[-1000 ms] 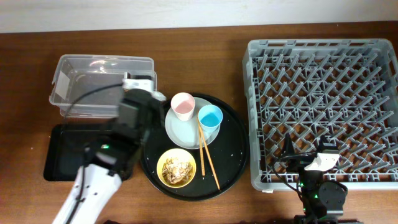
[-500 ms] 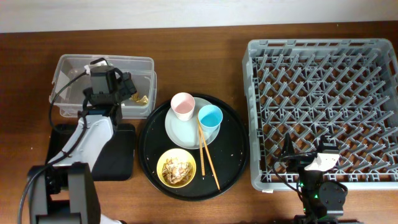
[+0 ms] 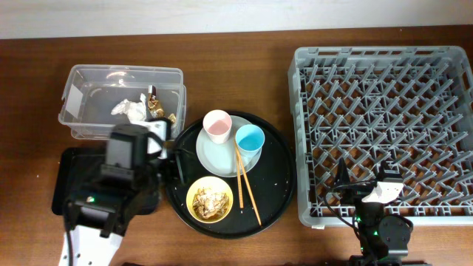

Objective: Sort waste into correct bins and load items into the dishwasher rack
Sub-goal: 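Grasp the rim of the yellow bowl with the left gripper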

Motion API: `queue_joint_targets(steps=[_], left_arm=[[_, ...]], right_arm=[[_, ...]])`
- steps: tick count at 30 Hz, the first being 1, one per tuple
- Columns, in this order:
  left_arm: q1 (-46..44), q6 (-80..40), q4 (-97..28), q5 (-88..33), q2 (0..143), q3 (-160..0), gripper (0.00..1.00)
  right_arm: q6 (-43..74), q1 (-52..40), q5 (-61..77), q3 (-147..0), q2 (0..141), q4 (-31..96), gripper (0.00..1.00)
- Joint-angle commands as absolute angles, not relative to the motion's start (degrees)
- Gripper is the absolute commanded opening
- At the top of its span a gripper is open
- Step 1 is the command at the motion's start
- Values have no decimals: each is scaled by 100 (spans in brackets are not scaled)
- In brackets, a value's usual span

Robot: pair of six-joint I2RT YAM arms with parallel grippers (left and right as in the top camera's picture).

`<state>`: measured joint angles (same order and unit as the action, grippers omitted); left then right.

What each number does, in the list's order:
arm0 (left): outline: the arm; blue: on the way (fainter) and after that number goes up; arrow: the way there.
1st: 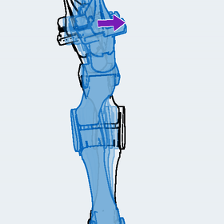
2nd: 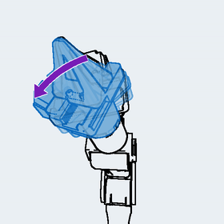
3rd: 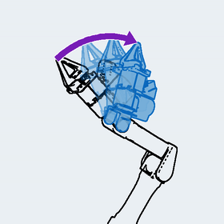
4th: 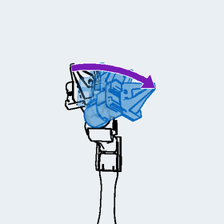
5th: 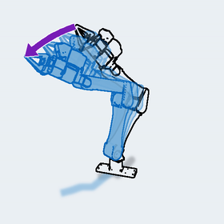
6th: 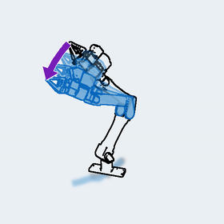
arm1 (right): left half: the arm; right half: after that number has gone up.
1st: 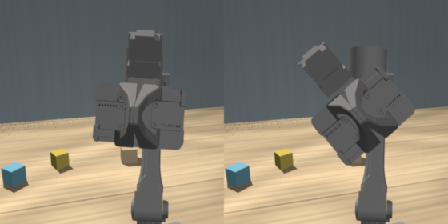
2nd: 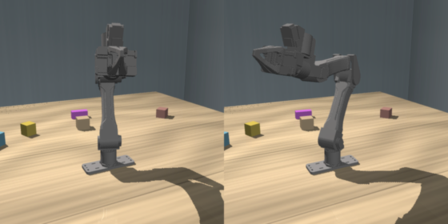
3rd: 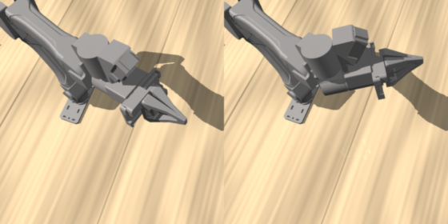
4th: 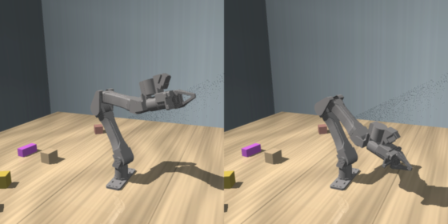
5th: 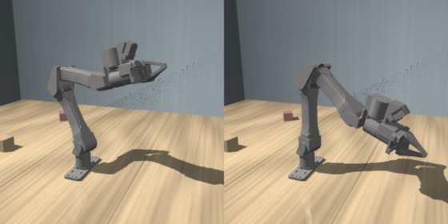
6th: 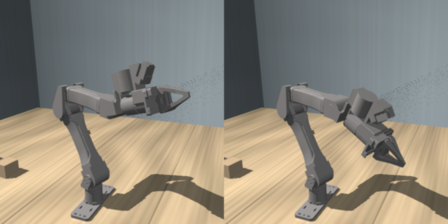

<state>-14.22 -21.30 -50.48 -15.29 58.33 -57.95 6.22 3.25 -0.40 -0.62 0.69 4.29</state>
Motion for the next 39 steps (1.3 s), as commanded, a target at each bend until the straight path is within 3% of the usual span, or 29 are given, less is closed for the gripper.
queue_joint_targets(steps=[1, 6, 11, 21, 39], left_arm=[[-2346, -2770, -5131, -1114, 6180, -5789, 44], [-3848, -3395, -5100, -464, 7358, -5789, 44], [-4670, -3540, -4705, -427, 8648, -5789, 44], [-4672, -3822, -4598, 370, 8882, -5413, 38], [-4678, -3844, -4195, 237, 8914, -5065, 36]], right_arm=[[650, 346, -69, -32, 36, 458, 98], [650, 346, -69, -32, 36, 458, 98], [650, 346, -69, -32, 36, 458, 98], [650, 346, -69, -32, 36, 458, 98], [650, 346, -69, -32, 36, 458, 98]])
